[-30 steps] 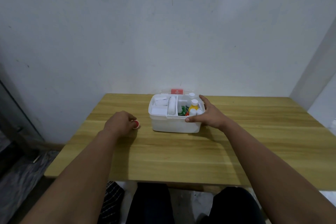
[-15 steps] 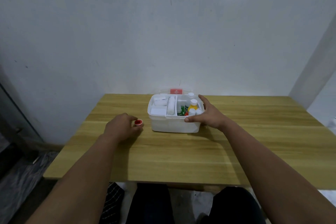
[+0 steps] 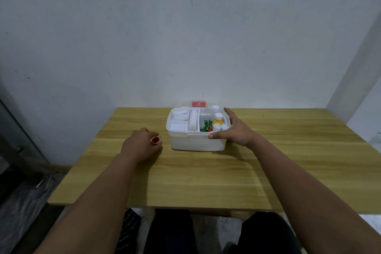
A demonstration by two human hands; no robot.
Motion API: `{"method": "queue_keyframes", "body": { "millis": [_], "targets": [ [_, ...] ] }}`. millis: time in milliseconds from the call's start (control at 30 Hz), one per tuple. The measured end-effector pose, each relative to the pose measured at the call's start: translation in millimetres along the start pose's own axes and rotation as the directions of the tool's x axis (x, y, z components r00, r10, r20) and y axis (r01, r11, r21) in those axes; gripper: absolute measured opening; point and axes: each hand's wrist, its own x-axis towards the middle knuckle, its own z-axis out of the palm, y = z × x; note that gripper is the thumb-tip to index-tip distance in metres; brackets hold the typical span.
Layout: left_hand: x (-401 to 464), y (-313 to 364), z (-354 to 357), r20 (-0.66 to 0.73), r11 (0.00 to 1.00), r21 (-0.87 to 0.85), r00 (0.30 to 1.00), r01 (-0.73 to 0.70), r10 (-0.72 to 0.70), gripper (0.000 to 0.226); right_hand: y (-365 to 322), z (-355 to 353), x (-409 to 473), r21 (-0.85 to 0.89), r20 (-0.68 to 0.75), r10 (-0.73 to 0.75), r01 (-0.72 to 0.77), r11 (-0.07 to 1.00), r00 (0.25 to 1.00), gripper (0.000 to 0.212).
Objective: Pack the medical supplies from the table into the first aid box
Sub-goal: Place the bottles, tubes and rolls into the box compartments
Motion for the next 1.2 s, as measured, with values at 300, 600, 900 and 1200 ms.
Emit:
{"method": "queue_keyframes", "body": {
  "millis": [300, 600, 900, 1200],
  "targets": [
    [1, 1, -5, 0.037, 0.996, -0.074, 0.998, 0.049, -0.047, 0.024, 2, 0, 2, -0.012, -0.007, 0.006, -0.006, 1.000, 1.000, 0.156],
    [4, -5, -15, 0.040, 0.987, -0.135, 0.996, 0.084, -0.079, 0.036, 1, 0, 2, -0.021, -0.011, -0.004, 0.004, 1.000, 1.000, 0.156],
    [22, 27, -79, -0.175, 0.860, -0.510, 0.980, -0.007, -0.096, 0.038, 0, 0, 1, -0.025, -0.013, -0.001, 0.001, 1.000, 1.000, 0.152],
    [30, 106, -73, 0.047, 0.952, -0.256, 0.982, -0.167, 0.185, 0.040, -2, 0, -1, -0.027, -0.011, -0.003, 0.003, 1.000, 1.000, 0.154]
  ]
}}
